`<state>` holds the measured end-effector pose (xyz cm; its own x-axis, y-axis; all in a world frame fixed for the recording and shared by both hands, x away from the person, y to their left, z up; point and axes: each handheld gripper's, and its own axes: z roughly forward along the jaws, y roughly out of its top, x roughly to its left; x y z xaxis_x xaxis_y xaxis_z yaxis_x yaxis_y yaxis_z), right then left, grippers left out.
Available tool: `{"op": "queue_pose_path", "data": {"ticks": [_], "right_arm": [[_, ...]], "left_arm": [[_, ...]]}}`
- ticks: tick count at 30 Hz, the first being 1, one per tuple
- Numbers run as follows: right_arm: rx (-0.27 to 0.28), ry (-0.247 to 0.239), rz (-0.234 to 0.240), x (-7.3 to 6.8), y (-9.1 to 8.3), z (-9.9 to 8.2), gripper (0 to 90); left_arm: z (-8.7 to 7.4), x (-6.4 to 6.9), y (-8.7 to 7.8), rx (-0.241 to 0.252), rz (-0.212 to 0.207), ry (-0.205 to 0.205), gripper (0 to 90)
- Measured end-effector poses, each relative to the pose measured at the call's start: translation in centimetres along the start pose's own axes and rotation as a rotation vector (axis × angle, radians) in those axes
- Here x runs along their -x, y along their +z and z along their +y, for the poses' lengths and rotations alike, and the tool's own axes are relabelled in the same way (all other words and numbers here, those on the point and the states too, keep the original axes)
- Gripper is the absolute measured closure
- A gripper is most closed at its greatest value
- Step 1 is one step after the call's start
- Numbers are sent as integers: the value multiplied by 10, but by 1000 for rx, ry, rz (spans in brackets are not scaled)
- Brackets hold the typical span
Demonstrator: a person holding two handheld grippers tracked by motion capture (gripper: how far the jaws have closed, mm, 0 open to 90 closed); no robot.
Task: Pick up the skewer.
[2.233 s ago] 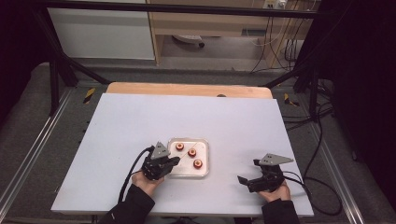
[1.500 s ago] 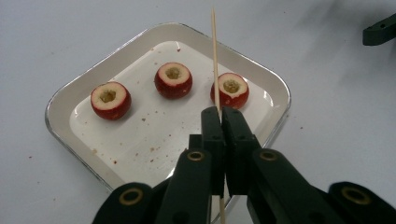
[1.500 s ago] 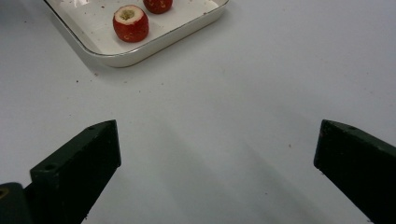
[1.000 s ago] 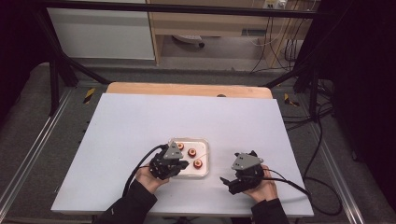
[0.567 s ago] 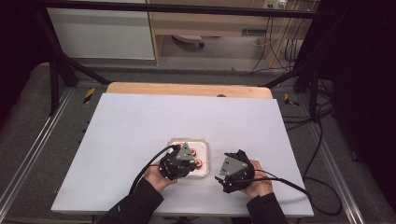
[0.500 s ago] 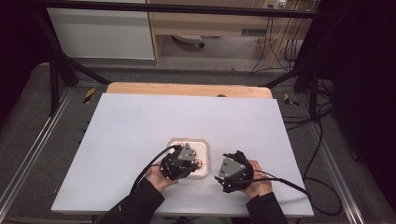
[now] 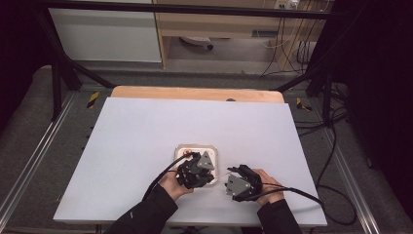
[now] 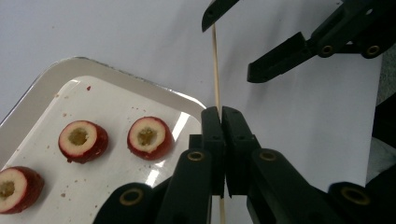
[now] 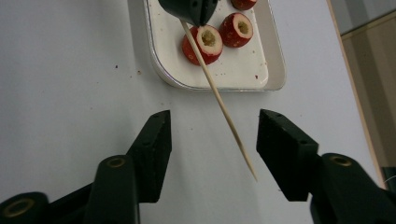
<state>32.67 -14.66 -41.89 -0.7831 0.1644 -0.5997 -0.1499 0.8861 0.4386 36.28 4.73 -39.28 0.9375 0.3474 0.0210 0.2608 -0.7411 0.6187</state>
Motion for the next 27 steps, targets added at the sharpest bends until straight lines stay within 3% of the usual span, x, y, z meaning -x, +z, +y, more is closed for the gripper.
{"op": "queue_pose_path", "data": {"ticks": [2, 4, 8, 15, 27], "right_arm": [[1, -13, 7, -1, 0, 0, 522], [-6, -59, 8, -2, 0, 0, 572], [-16, -99, -4, -4, 1, -1, 622], [-27, -213, 20, -7, 4, -2, 736], [-42, -296, 33, -9, 5, -3, 878]], "left_arm": [[3, 2, 2, -9, -2, 13, 883], [7, 4, 5, -20, -5, 32, 884], [9, 7, 7, -21, -10, 36, 883], [11, 10, 11, -41, -20, 55, 884], [11, 13, 13, -47, -28, 70, 883]]}}
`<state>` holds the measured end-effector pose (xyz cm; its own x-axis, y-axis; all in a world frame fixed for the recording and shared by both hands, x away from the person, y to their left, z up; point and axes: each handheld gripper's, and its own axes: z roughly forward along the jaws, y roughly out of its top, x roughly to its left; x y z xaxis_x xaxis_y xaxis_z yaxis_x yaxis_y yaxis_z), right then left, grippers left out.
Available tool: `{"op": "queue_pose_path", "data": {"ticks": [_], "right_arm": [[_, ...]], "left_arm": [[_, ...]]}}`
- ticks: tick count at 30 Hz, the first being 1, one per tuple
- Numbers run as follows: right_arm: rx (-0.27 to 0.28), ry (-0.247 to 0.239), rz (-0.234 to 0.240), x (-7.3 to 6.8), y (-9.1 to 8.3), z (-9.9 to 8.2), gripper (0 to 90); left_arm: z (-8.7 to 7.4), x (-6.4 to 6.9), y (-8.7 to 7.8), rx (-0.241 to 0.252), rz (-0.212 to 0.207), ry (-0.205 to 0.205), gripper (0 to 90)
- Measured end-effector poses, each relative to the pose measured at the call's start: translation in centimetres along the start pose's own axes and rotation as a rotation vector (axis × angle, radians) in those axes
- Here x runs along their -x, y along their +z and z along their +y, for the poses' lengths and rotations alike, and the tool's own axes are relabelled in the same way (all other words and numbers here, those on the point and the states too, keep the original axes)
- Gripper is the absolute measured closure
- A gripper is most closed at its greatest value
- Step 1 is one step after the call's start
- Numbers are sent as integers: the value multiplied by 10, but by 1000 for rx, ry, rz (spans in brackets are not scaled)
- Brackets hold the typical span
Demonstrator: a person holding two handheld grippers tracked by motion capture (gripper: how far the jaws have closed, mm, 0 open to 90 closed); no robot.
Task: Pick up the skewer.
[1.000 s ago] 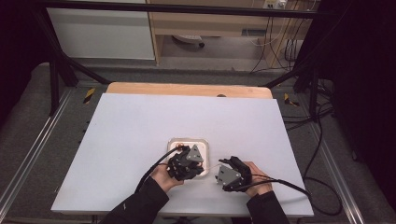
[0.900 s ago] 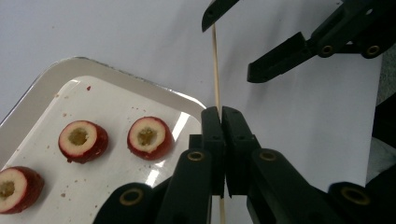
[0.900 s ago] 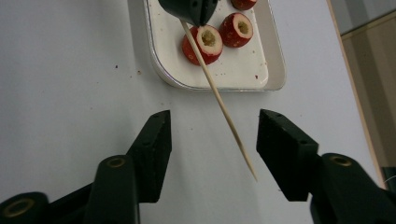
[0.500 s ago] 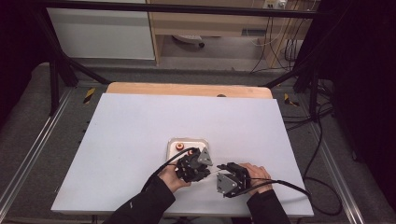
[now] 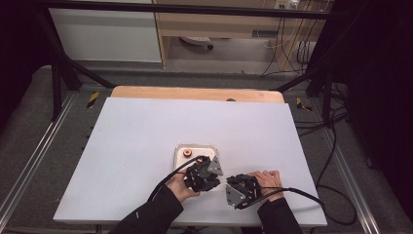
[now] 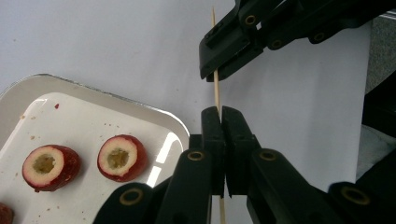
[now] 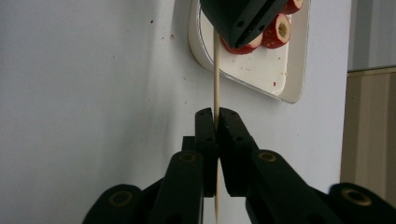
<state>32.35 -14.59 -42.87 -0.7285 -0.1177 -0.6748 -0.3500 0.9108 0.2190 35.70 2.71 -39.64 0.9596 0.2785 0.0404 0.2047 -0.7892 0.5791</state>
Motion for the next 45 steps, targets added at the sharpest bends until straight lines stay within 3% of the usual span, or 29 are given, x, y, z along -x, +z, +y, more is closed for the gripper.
{"op": "queue_pose_path", "data": {"ticks": [1, 8, 11, 12, 16, 26, 33, 36, 38, 42, 44, 45], "right_arm": [[-6, -21, -1, 0, 0, 0, 883], [-13, -41, -24, -1, -1, 0, 886], [-41, -71, -41, -2, -1, 1, 886], [-49, -96, -45, -2, 0, 1, 886], [-67, -114, -50, -2, 1, 5, 886], [-76, -158, -51, 0, 2, 9, 886], [-91, -162, -59, -2, 2, 9, 886], [-80, -122, -76, -2, 1, 9, 829], [-65, -66, -90, 1, -2, 8, 774], [-17, 113, -101, 9, -8, 2, 618], [20, 226, -86, 14, -12, -4, 547], [20, 226, -86, 14, -12, -4, 547]], "left_arm": [[0, 0, 0, 2, -3, -1, 883], [-2, -2, -2, 6, 1, -16, 853], [-5, -6, -4, -36, -12, -40, 798], [-6, -8, -4, -57, -11, -46, 796], [-9, -13, -3, -106, -37, -74, 804], [-8, -7, 5, -159, -44, -64, 875], [-5, -4, 8, -176, -7, -53, 887], [-6, -5, 6, -172, -11, -57, 890], [-8, -6, 2, -156, 3, -56, 890], [-14, -8, -5, -135, 22, -61, 889], [-19, -10, -11, -120, 33, -71, 889], [-22, -11, -13, -111, 40, -77, 889]]}}
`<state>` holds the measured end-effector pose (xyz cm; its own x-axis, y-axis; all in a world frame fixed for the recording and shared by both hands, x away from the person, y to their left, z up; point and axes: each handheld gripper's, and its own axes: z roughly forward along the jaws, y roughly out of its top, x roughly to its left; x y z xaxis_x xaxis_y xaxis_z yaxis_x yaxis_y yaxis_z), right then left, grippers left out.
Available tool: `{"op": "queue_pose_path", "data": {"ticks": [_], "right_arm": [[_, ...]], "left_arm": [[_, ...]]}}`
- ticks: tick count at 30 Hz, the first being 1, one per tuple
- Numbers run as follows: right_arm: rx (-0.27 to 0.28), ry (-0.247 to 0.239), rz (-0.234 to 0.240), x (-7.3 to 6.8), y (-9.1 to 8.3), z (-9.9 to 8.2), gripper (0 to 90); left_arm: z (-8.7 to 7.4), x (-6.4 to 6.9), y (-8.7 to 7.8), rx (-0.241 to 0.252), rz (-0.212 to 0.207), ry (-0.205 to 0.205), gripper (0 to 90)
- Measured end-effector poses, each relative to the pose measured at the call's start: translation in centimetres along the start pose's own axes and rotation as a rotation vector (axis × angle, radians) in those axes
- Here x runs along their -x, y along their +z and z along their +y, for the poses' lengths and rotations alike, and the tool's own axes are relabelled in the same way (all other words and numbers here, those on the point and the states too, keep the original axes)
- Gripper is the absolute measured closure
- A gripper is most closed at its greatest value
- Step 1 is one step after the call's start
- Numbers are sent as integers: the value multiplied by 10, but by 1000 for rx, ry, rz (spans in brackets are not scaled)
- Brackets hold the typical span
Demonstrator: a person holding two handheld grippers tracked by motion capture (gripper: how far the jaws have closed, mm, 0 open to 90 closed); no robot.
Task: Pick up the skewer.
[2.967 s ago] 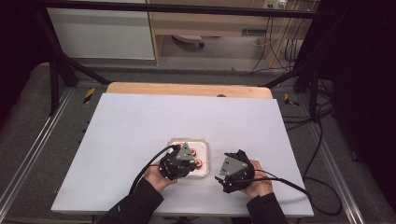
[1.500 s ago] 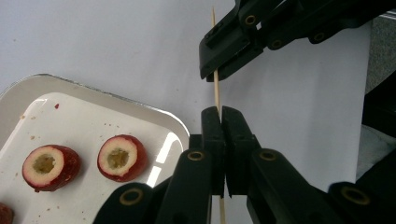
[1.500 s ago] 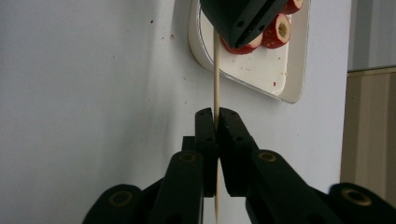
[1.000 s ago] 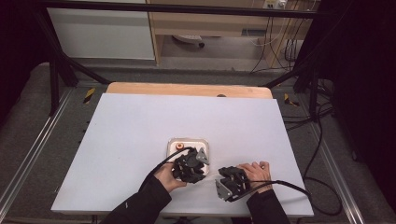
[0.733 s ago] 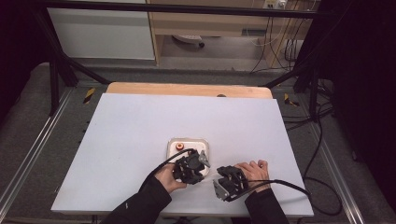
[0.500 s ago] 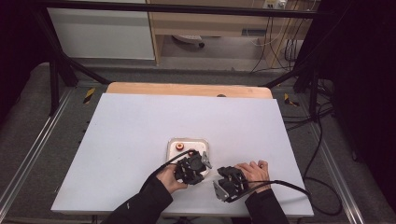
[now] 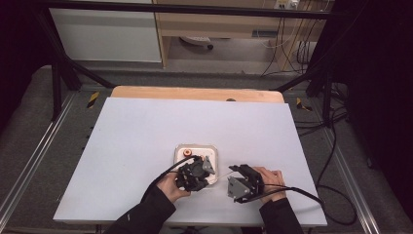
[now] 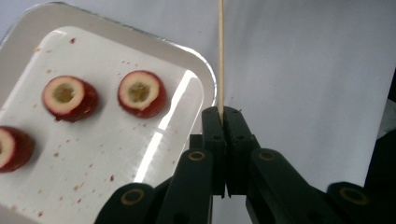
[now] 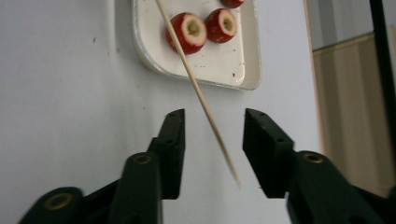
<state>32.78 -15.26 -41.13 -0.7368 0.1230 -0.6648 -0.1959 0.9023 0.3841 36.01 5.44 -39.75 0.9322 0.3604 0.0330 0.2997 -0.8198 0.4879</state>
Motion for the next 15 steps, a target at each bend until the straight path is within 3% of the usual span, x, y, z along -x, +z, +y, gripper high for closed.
{"op": "queue_pose_path", "data": {"ticks": [1, 2, 3, 4, 5, 6, 7, 8, 9, 10, 12, 14, 15], "right_arm": [[19, 117, 12, 6, -3, -5, 494], [29, 164, 20, 8, -5, -9, 456], [29, 164, 20, 8, -5, -9, 456], [35, 227, 26, 11, -6, -12, 423], [34, 354, 55, 16, -7, -18, 367], [34, 354, 55, 16, -7, -18, 367], [27, 462, 68, 19, -7, -25, 314], [27, 462, 68, 19, -7, -25, 314], [27, 535, 70, 20, -7, -31, 286], [27, 535, 70, 20, -7, -31, 286], [15, 641, 106, 22, -6, -38, 238], [3, 693, 137, 23, -5, -41, 216], [3, 693, 137, 23, -5, -41, 216]], "left_arm": [[-7, -3, -6, 13, 20, -3, 889], [-10, -4, -8, 24, 30, -11, 888], [-10, -4, -8, 24, 30, -11, 888], [-14, -5, -11, 34, 35, -16, 888], [-18, -7, -13, 45, 40, -21, 888], [-21, -8, -15, 59, 48, -30, 888], [-25, -9, -18, 70, 53, -42, 888], [-29, -10, -20, 83, 58, -53, 888], [-32, -11, -22, 96, 64, -61, 887], [-36, -13, -24, 105, 67, -69, 887], [-47, -16, -28, 132, 83, -93, 887], [-51, -16, -29, 146, 91, -103, 886], [-54, -16, -30, 158, 96, -110, 886]]}}
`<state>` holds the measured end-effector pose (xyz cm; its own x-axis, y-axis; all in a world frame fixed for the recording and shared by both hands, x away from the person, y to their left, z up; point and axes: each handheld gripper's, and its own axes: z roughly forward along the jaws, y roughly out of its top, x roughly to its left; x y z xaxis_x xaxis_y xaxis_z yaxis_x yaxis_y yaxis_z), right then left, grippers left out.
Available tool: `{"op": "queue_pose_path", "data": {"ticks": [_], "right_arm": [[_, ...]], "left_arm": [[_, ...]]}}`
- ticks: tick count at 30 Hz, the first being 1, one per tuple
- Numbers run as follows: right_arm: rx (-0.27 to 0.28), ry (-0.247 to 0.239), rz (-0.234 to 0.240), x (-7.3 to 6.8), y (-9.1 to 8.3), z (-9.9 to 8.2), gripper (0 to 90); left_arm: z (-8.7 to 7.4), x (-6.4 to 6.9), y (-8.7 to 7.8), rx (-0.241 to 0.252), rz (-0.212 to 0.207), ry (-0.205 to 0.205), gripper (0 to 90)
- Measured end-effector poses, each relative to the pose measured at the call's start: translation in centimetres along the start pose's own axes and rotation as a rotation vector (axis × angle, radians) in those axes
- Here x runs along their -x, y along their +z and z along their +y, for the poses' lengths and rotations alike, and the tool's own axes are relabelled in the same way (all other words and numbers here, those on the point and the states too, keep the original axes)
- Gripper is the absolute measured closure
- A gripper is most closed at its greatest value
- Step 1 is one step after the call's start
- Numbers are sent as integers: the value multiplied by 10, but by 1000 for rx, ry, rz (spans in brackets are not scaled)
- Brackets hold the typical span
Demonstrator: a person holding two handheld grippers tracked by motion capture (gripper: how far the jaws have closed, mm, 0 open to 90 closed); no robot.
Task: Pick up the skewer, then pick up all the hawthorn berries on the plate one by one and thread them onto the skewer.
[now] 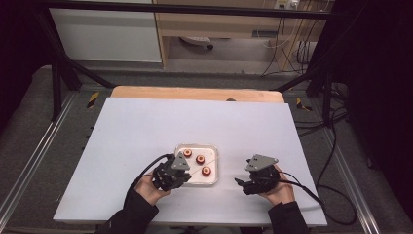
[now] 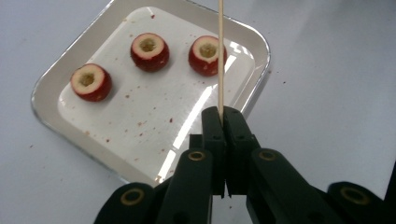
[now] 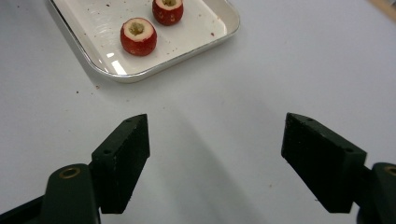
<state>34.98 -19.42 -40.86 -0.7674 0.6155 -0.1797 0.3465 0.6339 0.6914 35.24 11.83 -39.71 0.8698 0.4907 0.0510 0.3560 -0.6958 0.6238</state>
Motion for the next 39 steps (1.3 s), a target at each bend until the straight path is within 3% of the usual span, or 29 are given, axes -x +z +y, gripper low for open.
{"op": "queue_pose_path", "data": {"ticks": [3, 4, 12, 24, 39], "right_arm": [[-19, 53, -6, 1, 0, 0, 165], [-25, 94, 4, 1, 1, 2, 149], [-14, 186, 67, 5, 2, 11, 106], [-54, 178, 122, -3, 19, 46, 71], [-108, 178, 172, -15, 50, 75, 68]], "left_arm": [[-10, -2, -6, 36, 8, -23, 886], [-14, -2, -7, 51, 14, -30, 885], [-41, -12, -17, 115, 30, -108, 884], [-61, -17, -22, 181, 51, -144, 883], [-73, -18, -22, 187, 48, -164, 882]]}}
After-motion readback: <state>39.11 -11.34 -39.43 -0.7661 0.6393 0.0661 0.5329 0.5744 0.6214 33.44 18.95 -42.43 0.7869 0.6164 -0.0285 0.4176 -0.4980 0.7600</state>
